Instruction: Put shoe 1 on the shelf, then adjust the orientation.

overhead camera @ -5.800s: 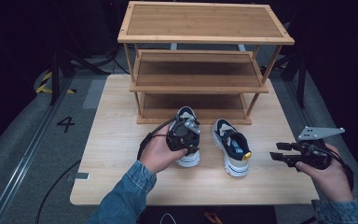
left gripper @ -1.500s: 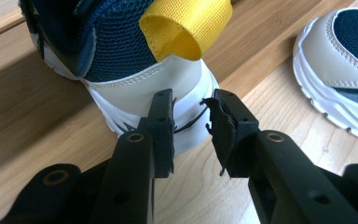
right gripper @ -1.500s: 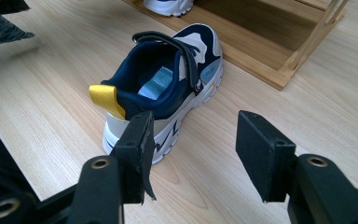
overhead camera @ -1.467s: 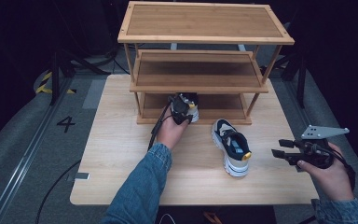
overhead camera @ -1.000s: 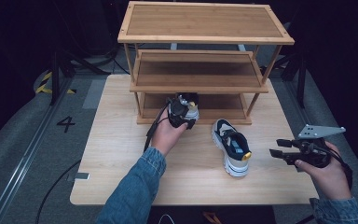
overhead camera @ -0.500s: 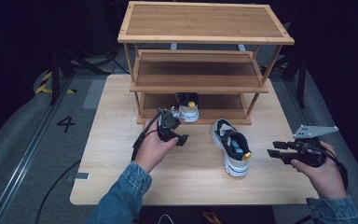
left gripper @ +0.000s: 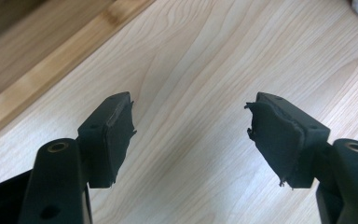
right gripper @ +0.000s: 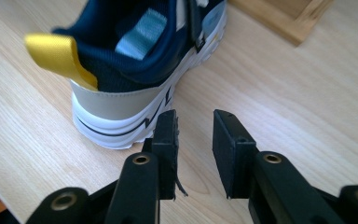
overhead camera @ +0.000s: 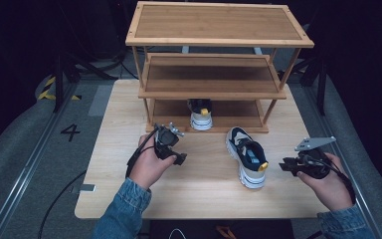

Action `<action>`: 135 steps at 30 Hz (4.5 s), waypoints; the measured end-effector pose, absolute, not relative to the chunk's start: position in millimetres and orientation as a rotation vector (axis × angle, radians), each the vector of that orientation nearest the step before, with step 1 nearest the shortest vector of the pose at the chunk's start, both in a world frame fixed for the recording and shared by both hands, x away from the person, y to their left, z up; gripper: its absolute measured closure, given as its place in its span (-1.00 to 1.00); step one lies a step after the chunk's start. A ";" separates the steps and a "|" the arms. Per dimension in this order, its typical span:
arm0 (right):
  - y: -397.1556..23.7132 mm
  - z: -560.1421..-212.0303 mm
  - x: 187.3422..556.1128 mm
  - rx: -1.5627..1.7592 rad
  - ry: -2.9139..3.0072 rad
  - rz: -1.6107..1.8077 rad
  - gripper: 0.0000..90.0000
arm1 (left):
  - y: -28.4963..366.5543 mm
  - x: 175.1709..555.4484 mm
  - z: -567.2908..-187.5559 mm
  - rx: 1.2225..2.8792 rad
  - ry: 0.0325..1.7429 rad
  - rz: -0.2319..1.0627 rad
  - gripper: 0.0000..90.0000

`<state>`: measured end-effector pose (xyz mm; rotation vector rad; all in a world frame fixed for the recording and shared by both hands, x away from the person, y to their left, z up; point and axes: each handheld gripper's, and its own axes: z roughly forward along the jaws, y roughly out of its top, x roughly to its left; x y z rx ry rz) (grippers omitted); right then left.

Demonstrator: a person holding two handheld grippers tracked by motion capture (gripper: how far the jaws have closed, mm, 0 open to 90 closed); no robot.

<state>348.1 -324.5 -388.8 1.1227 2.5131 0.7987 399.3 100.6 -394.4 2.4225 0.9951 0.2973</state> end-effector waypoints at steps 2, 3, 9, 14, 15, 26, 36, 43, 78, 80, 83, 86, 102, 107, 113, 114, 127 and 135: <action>-318.1 -396.1 350.8 1.119 2.528 0.778 0.60 | 103.7 398.9 -395.6 2.416 1.013 0.295 -0.33; -318.1 -396.1 350.8 1.119 2.528 0.778 0.60 | 105.0 399.1 -395.8 2.415 1.011 0.304 -0.33; -303.7 -410.3 355.1 1.091 2.573 0.726 0.59 | 112.8 398.8 -398.8 2.426 1.049 0.301 -0.34; -296.0 -413.6 355.1 1.072 2.589 0.727 0.57 | 113.8 398.6 -399.3 2.422 1.046 0.300 -0.34; -294.7 -413.7 354.9 1.069 2.596 0.730 0.56 | 113.8 398.5 -399.3 2.422 1.044 0.302 -0.34; -281.3 -412.0 349.7 0.999 2.658 0.739 0.38 | 118.0 399.2 -399.9 2.422 1.049 0.299 -0.35; -264.3 -379.4 333.1 0.778 2.715 0.654 -0.10 | 127.6 396.6 -402.6 2.451 1.084 0.258 -0.39; -251.1 -375.7 336.4 0.732 2.727 0.655 -0.15 | 144.2 391.7 -407.5 2.470 1.149 0.242 -0.44; -203.7 -413.0 377.7 0.869 2.934 0.521 0.21 | 194.0 364.3 -422.8 2.452 1.279 0.243 -0.46; -204.3 -413.0 378.0 0.880 2.943 0.533 0.28 | 194.4 364.1 -423.3 2.451 1.285 0.242 -0.46; -205.1 -411.5 377.3 0.866 2.969 0.569 0.51 | 194.4 364.2 -423.3 2.455 1.283 0.240 -0.46; -204.7 -409.9 375.6 0.866 2.962 0.572 0.53 | 192.7 364.4 -422.4 2.458 1.272 0.246 -0.46; -202.0 -399.2 381.5 0.797 2.974 0.583 0.53 | 204.4 363.5 -415.6 2.419 1.292 0.258 -0.47; -199.8 -388.7 395.6 0.749 2.962 0.577 0.53 | 209.1 364.9 -417.1 2.440 1.224 0.263 -0.52; -197.1 -381.0 416.7 0.724 2.941 0.544 0.53 | 214.9 366.5 -418.2 2.414 1.241 0.263 -0.52; -196.6 -380.3 419.9 0.724 2.941 0.543 0.53 | 216.3 367.2 -418.2 2.414 1.237 0.259 -0.52; -184.1 -375.5 472.3 0.670 2.942 0.509 0.53 | 221.2 369.7 -418.1 2.396 1.245 0.257 -0.52; -175.6 -386.0 496.4 0.605 2.948 0.496 0.52 | 222.8 370.3 -418.6 2.391 1.243 0.252 -0.52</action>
